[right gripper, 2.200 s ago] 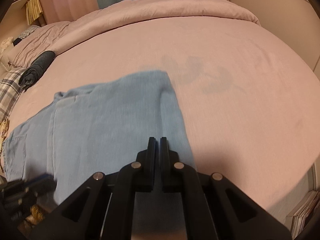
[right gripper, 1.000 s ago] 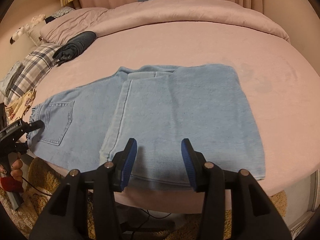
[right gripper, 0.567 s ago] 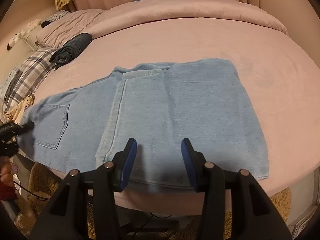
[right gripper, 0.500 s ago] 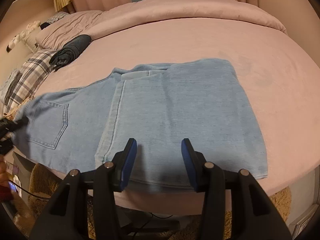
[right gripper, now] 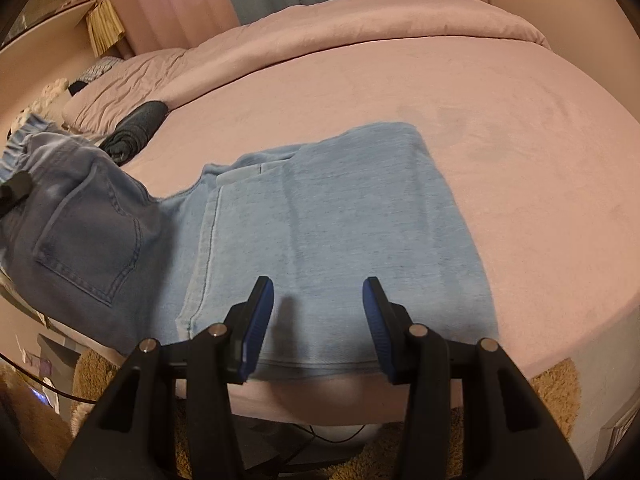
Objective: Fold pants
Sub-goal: 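Grasp the elastic cuff with the left gripper and lift it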
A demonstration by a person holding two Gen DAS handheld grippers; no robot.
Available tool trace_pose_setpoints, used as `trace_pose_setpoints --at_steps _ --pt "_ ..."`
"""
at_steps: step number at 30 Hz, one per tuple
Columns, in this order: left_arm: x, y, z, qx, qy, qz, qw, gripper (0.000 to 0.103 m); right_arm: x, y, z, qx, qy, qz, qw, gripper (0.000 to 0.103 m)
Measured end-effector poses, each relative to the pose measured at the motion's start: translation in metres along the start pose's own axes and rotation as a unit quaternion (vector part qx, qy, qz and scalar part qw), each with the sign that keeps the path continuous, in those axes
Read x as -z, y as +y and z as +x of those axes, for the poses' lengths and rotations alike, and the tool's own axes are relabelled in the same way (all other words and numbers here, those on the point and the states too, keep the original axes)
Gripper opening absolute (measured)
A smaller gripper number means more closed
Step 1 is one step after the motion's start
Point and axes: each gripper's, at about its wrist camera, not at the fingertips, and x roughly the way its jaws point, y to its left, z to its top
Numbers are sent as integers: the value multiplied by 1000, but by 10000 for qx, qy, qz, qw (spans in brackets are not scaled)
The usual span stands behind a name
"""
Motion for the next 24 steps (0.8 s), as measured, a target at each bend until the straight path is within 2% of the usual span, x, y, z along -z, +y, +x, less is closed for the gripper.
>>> trace_pose_setpoints --at_steps 3,10,12,14,15,17,18,22,24 --pt "1 -8 15 180 202 58 9996 24 0 -5 -2 -42 -19 68 10000 46" --pt "14 -38 48 305 645 557 9959 24 -4 -19 -5 -224 -70 337 9992 47" --pt "18 -45 59 375 835 669 9936 28 -4 -24 -4 -268 -56 445 9986 47" --pt "22 -51 65 590 1014 620 9912 33 -4 -28 -3 -184 -13 444 9988 47" --pt "23 -52 69 867 1175 503 9880 34 -4 -29 -3 -118 -4 419 9991 47" --pt "24 -53 76 1429 1571 236 9769 36 -3 -31 -5 -53 -4 413 9991 48" --pt "24 -55 76 1539 1642 186 9742 41 -2 -33 -6 -62 -7 440 9990 50" --pt "18 -57 58 1419 1359 422 9796 57 -2 -41 -12 -24 -80 515 9986 53" --pt "13 -47 47 1231 1195 373 9845 58 -2 -45 -15 -40 -93 547 9985 54"
